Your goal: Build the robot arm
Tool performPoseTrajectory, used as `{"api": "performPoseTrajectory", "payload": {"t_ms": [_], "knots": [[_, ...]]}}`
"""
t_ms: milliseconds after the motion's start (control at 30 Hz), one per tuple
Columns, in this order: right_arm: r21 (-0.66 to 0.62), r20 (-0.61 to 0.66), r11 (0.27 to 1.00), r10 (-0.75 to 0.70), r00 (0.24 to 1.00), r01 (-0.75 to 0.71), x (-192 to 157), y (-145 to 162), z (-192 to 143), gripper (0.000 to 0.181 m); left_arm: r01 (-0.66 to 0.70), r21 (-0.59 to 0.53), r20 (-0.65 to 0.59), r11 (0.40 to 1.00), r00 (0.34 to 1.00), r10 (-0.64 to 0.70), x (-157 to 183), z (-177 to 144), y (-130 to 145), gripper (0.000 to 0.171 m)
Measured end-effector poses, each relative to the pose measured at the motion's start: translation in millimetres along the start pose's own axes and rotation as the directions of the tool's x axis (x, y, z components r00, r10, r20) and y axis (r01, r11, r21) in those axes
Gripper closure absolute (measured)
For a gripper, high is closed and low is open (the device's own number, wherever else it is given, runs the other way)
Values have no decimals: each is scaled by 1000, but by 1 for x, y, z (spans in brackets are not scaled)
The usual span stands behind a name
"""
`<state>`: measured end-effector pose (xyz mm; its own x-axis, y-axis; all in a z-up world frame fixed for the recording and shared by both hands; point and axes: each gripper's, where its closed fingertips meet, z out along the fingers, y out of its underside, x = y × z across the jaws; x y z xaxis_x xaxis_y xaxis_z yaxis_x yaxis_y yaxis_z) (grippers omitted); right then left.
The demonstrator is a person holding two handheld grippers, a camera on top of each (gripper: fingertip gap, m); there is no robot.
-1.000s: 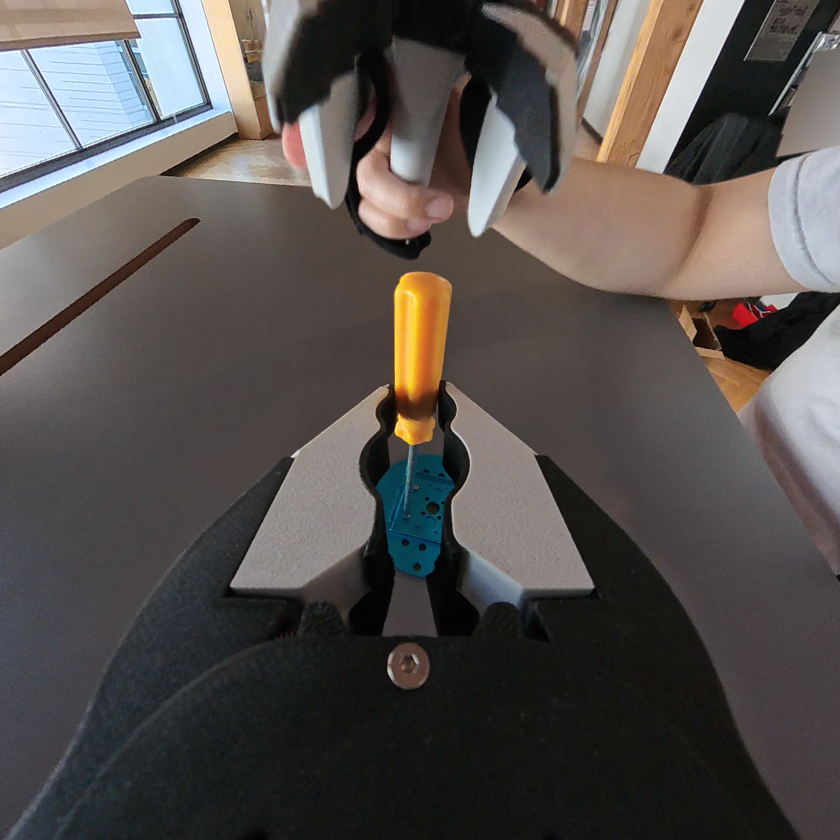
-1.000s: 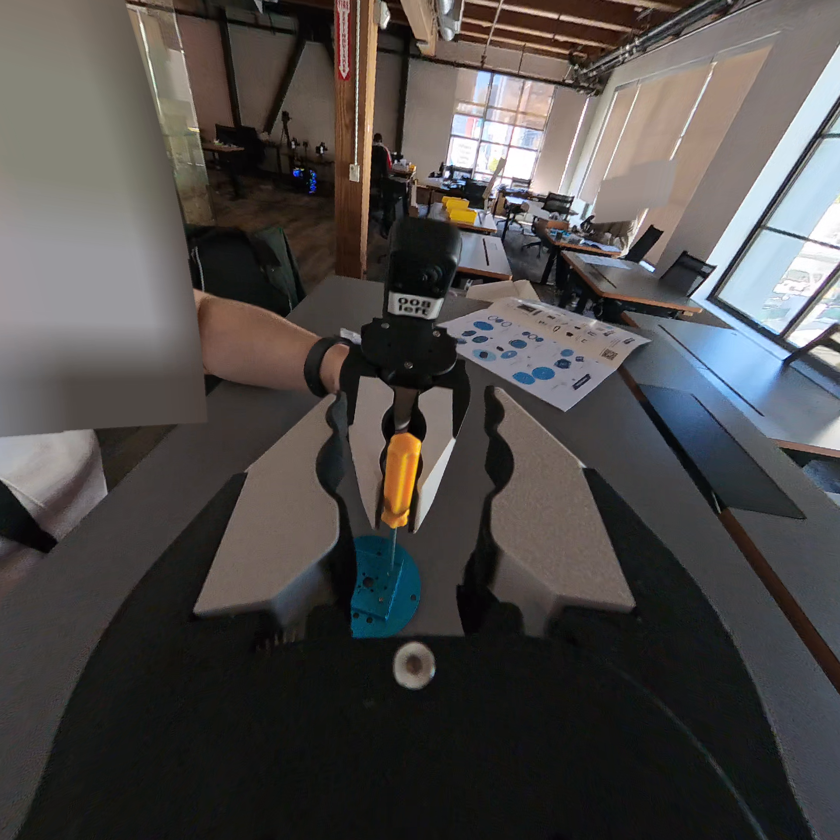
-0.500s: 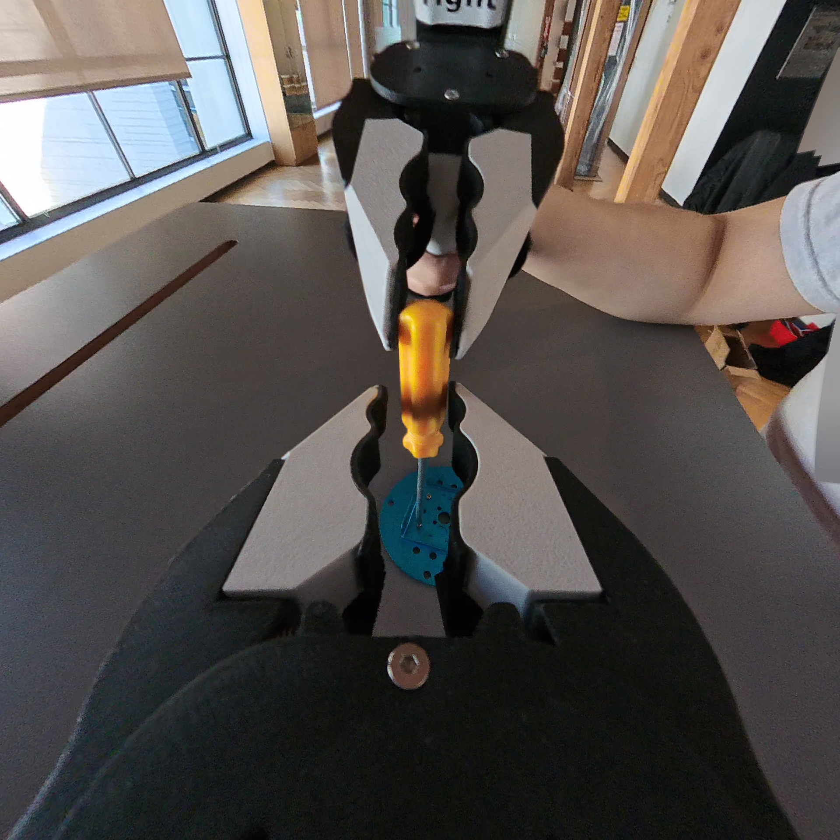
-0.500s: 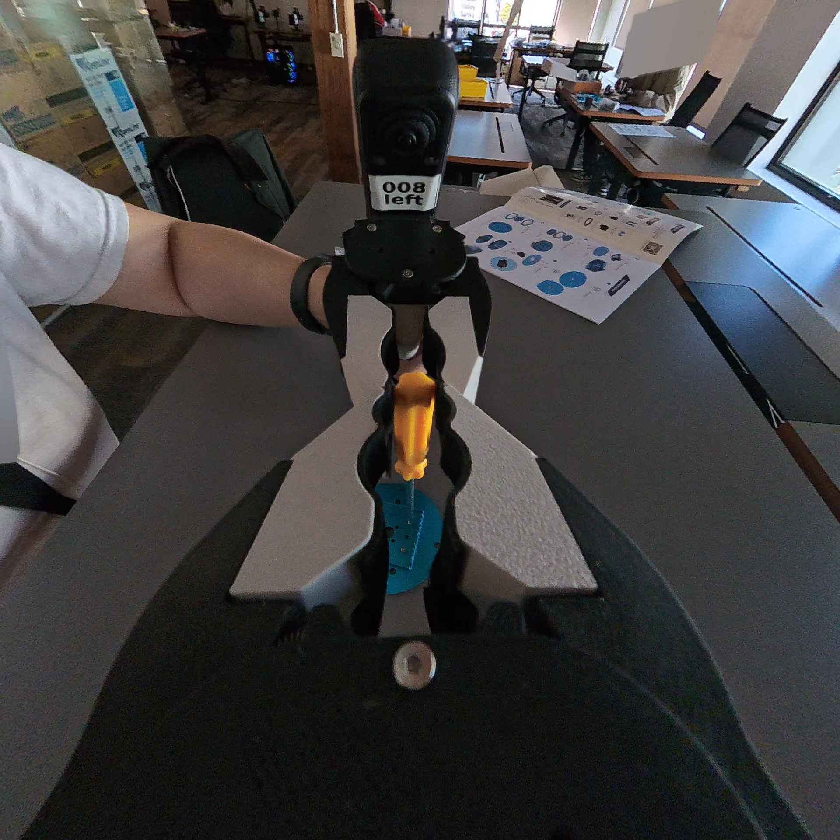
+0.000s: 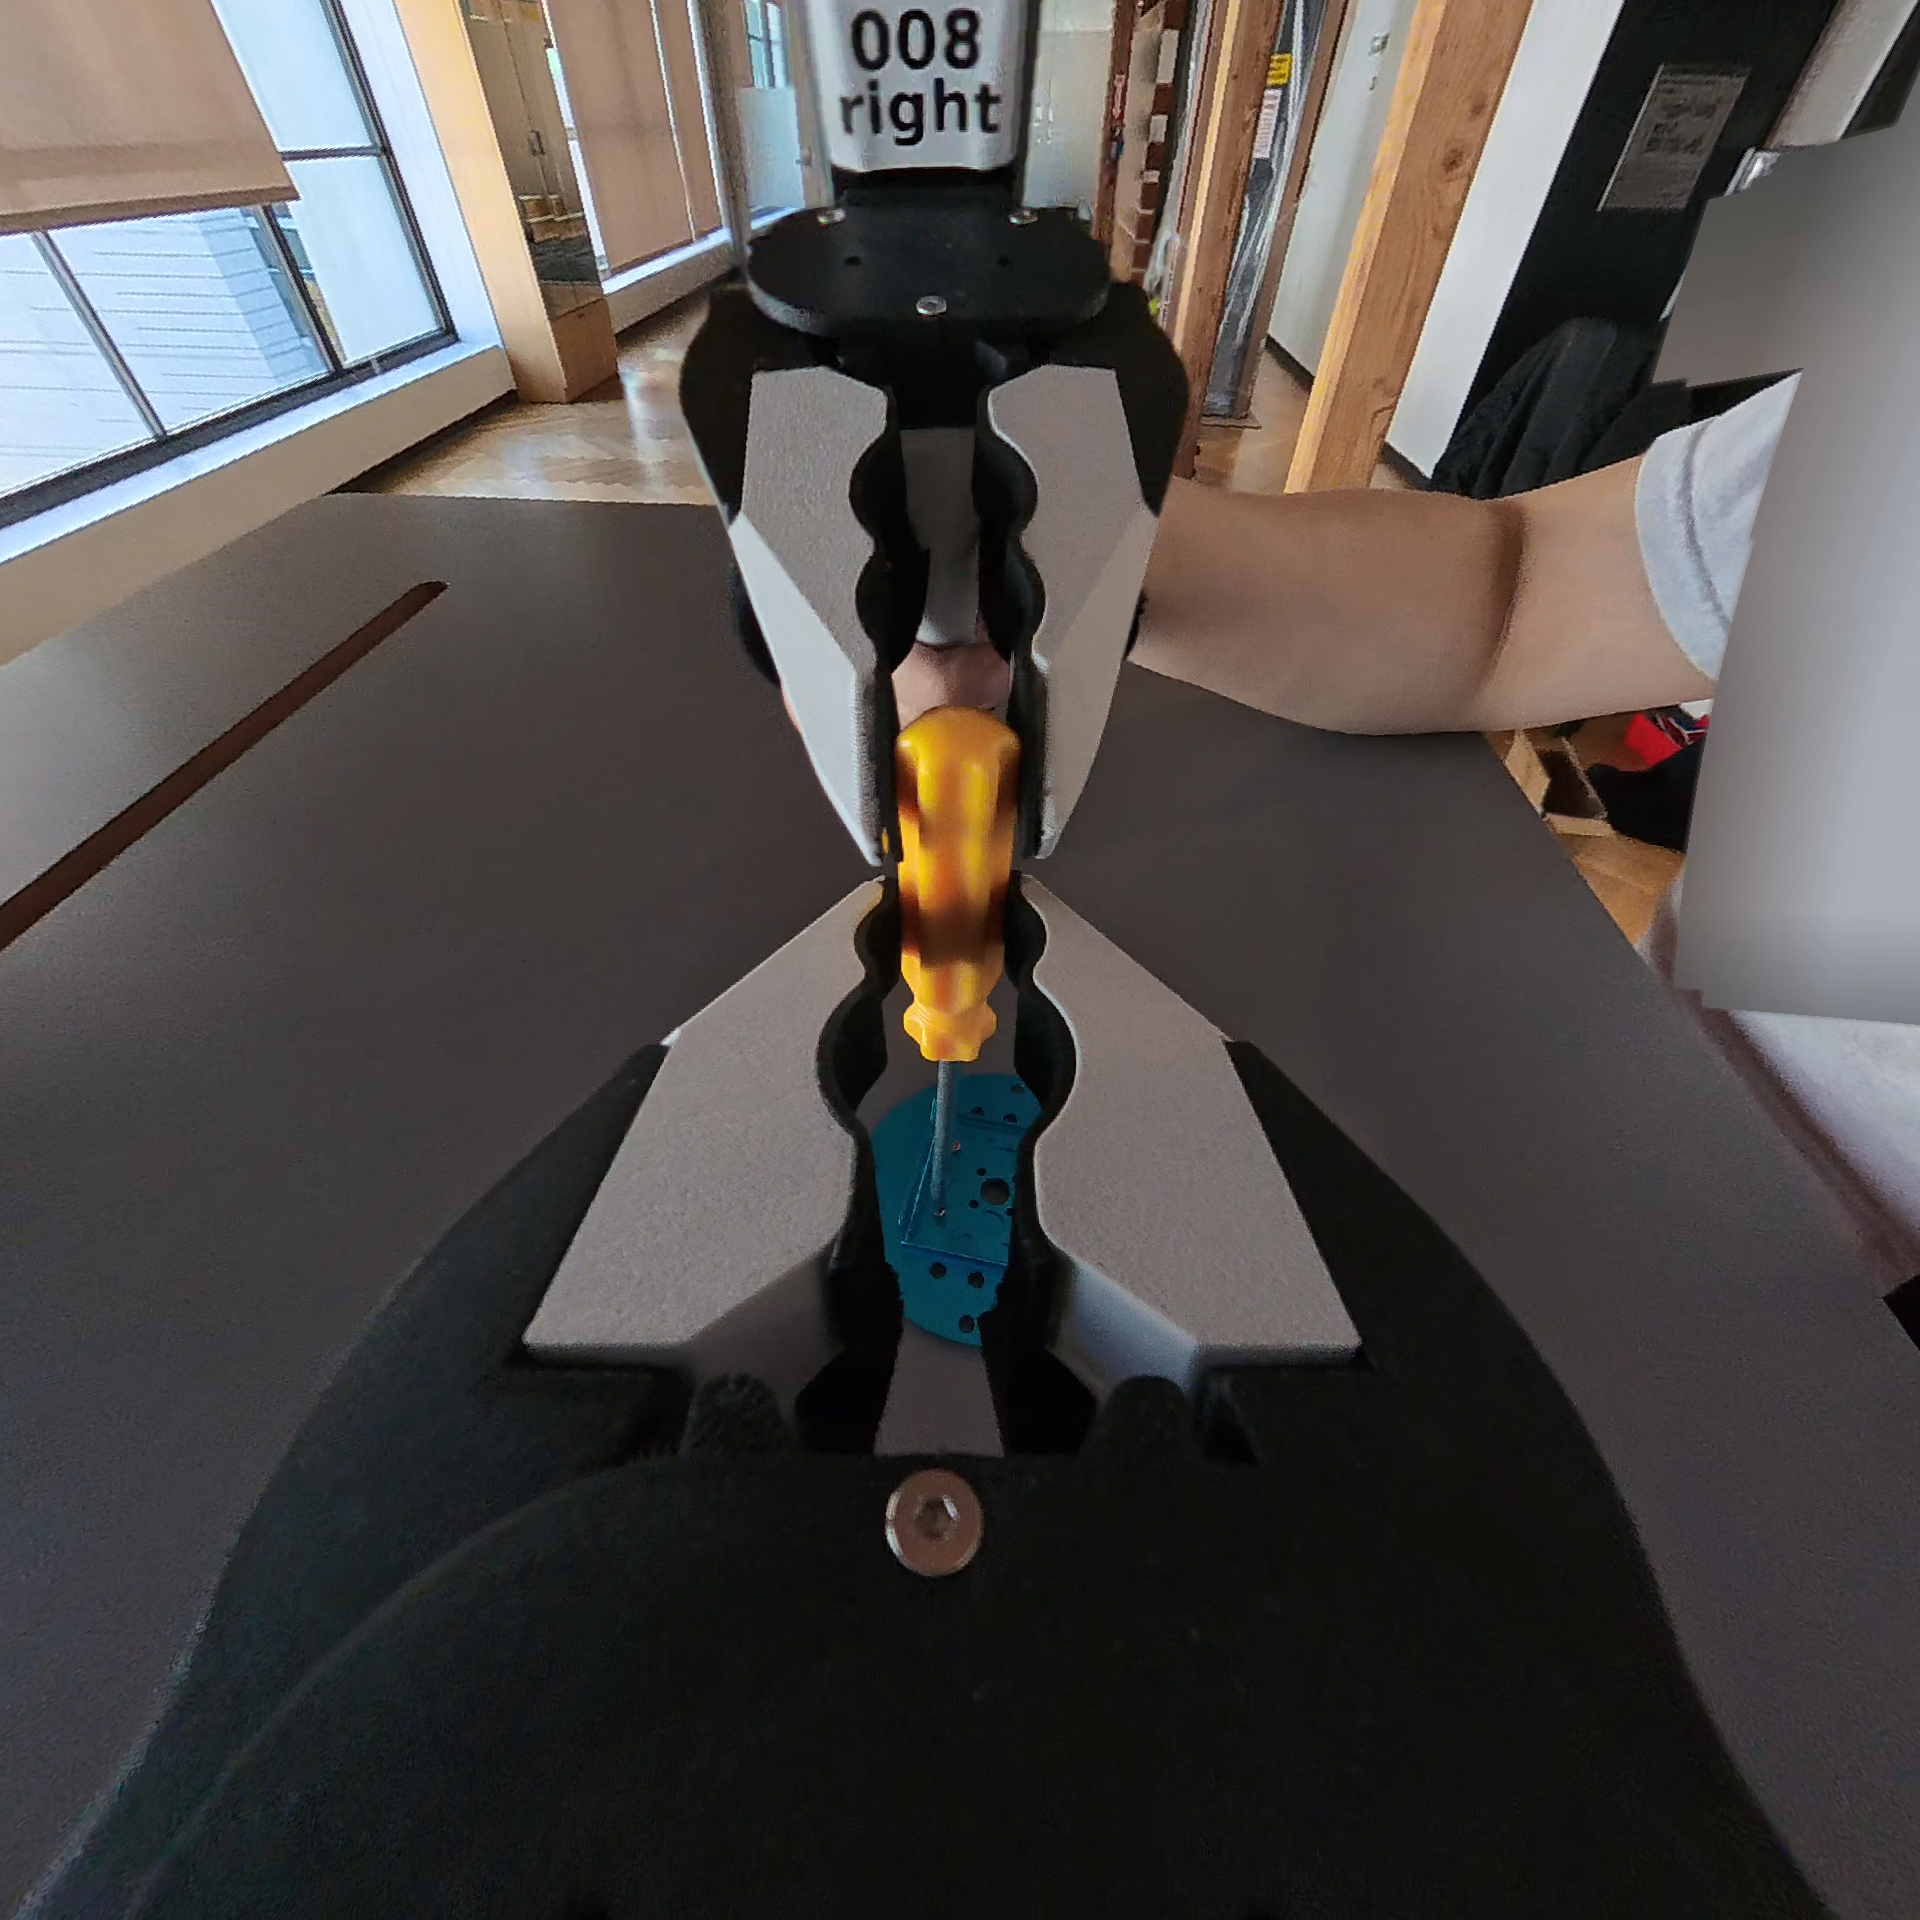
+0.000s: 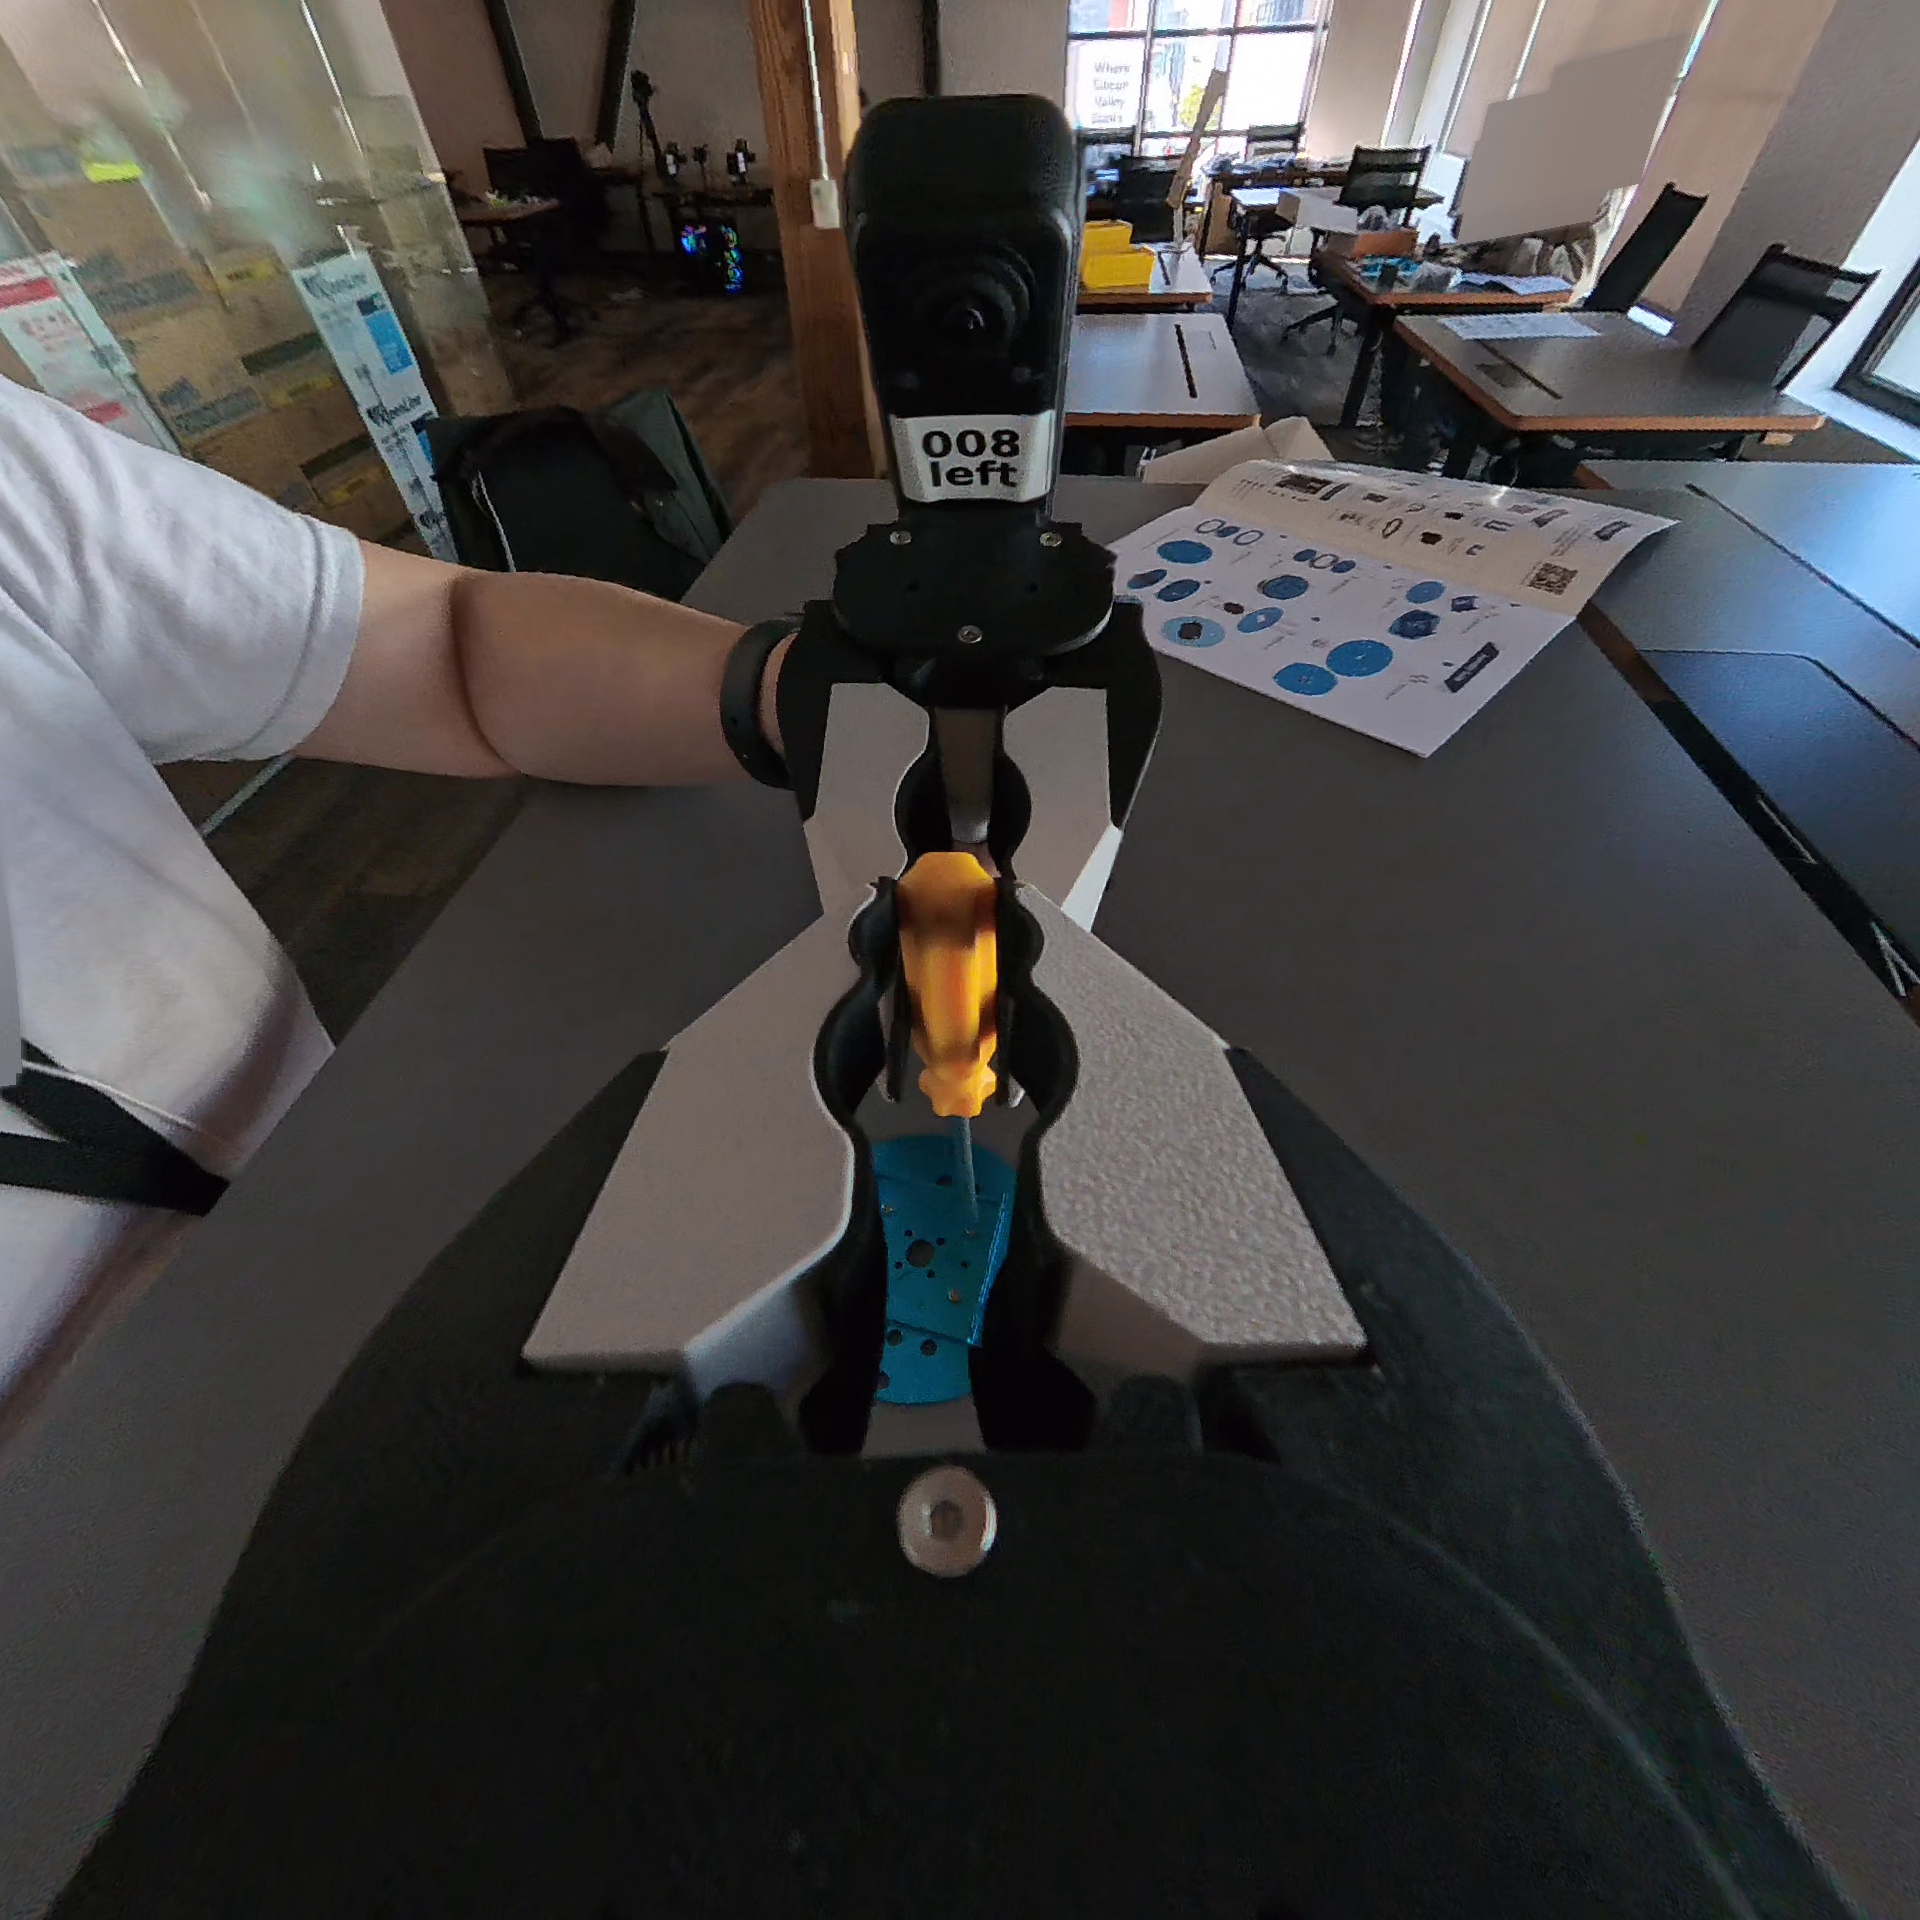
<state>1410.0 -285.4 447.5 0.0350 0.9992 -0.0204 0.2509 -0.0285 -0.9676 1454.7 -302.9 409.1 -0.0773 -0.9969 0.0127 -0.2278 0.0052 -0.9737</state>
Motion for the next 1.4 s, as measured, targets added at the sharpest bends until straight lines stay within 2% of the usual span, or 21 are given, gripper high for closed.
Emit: {"api": "performPoseTrajectory", "payload": {"t_ms": [67,133,200,300,367,433,500,567,633,700,800,867,967,1000,1033,1067,1133,1200,1267,1333,1400], "knots": [[-8,-67,999,-32,997,32,0,0,0,164,11,-7,-6,1000,1000,-11,0,0,0,154],[-10,-151,999,-36,988,35,3,1,-1,164,11,-8,51,1000,999,-11,-4,-2,0,144],[7,-239,1000,-12,971,14,9,1,-2,164,-15,13,107,1000,994,13,-6,-5,-3,155],[14,-309,1000,4,951,0,13,0,-1,164,-29,3,153,1000,988,28,-11,-6,-2,156],[10,-274,1000,-11,962,14,11,-1,1,164,-12,3,115,1000,993,12,-10,-7,-2,156],[-1,-211,1000,-20,977,20,11,2,3,153,-6,13,83,1000,997,5,-10,-7,-2,156],[2,-107,1000,29,994,-29,8,3,5,165,-15,9,57,1000,998,14,-10,-5,-2,156],[7,-84,998,58,995,-58,10,3,4,165,-16,7,48,1000,999,15,-12,-5,-2,156],[1,-132,1000,2,991,-2,10,4,3,165,5,4,32,1000,999,-6,-11,-4,-2,156],[-3,-225,1000,-21,974,21,13,4,1,165,13,-6,75,1000,997,-12,-15,-5,-1,142],[43,-323,999,17,946,-3,15,4,-3,165,-25,-7,117,1000,993,25,-15,-4,0,155],[56,-357,998,34,934,-15,15,5,-5,165,-47,-17,122,999,991,49,-14,-2,0,155],[4,-334,999,38,942,-39,12,6,-5,165,-30,-31,75,999,997,32,-13,-2,0,155],[-27,-312,999,14,950,-24,11,5,-4,160,-30,-31,59,999,998,32,-12,-1,0,155],[-47,-297,999,-12,955,-2,11,2,-3,146,-30,-31,49,999,998,31,-11,-1,0,155],[-84,-266,996,-31,964,9,10,3,-1,147,-30,-30,43,999,999,31,-12,-1,0,155],[-149,-179,989,-37,983,10,4,7,2,162,-36,-27,13,999,999,36,-9,-1,-1,155],[-183,-181,983,-42,983,8,7,8,3,163,-37,-22,14,999,999,37,-11,-3,-1,155],[-202,-215,979,-44,976,0,9,8,4,163,-29,-20,19,999,999,30,-12,-4,-1,155],[-217,-297,976,-57,953,-9,15,9,2,163,-11,-27,56,1000,998,12,-15,-6,-1,137],[-187,-381,981,-21,924,-55,19,9,-1,163,-19,-19,79,1000,997,21,-16,-6,-3,146]]}}
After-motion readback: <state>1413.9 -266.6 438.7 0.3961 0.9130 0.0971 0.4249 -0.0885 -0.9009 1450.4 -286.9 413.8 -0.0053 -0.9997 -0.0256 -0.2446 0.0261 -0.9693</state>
